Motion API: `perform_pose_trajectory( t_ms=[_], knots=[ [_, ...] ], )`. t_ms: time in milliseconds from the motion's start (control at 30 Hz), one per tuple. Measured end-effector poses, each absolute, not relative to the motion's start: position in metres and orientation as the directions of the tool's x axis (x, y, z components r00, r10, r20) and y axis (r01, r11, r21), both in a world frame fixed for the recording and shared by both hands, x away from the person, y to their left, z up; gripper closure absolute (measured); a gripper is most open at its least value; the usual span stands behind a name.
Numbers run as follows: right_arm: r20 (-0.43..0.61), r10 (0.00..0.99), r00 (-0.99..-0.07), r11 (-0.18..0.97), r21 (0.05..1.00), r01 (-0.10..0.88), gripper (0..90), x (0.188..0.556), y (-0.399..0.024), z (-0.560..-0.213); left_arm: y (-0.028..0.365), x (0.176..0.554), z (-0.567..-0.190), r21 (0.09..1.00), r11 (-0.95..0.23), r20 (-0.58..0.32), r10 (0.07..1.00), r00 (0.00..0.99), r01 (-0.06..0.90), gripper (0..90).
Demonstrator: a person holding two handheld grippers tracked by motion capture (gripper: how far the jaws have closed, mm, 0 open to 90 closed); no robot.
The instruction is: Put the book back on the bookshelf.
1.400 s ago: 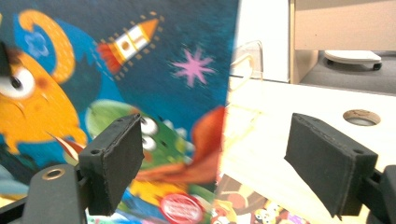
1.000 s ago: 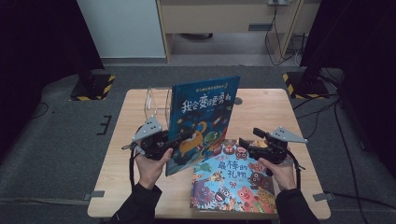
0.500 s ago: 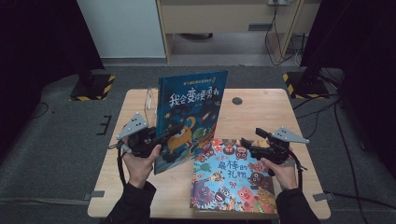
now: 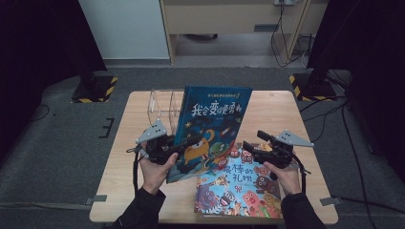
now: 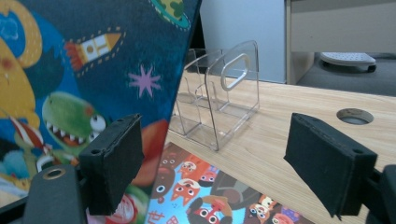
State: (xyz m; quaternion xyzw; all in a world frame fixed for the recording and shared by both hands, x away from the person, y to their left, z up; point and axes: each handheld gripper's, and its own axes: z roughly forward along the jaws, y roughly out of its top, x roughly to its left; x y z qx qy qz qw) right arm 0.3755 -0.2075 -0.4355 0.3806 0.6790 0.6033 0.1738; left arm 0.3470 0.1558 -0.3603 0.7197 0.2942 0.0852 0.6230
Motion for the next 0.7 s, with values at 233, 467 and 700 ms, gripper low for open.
perform_pose_trajectory(
  t_ms=[233, 467, 700],
  knots=[
    [0.259, 0.704, -0.661, -0.068, 0.951, 0.301, 18.6, 0.376, -0.204, -0.433, 0.152, 0.344, -0.359, 0.948, -0.093, -0.218, 0.503, 0.836, 0.303, 82.5],
    [0.256, 0.69, -0.677, -0.071, 0.955, 0.289, 18.8, 0.376, -0.194, -0.429, 0.156, 0.344, -0.36, 0.946, -0.116, -0.209, 0.493, 0.845, 0.302, 82.4],
    [0.274, 0.649, -0.709, -0.086, 0.953, 0.289, 19.7, 0.379, -0.183, -0.428, 0.159, 0.342, -0.36, 0.944, -0.138, -0.194, 0.499, 0.845, 0.299, 82.1]
  ],
)
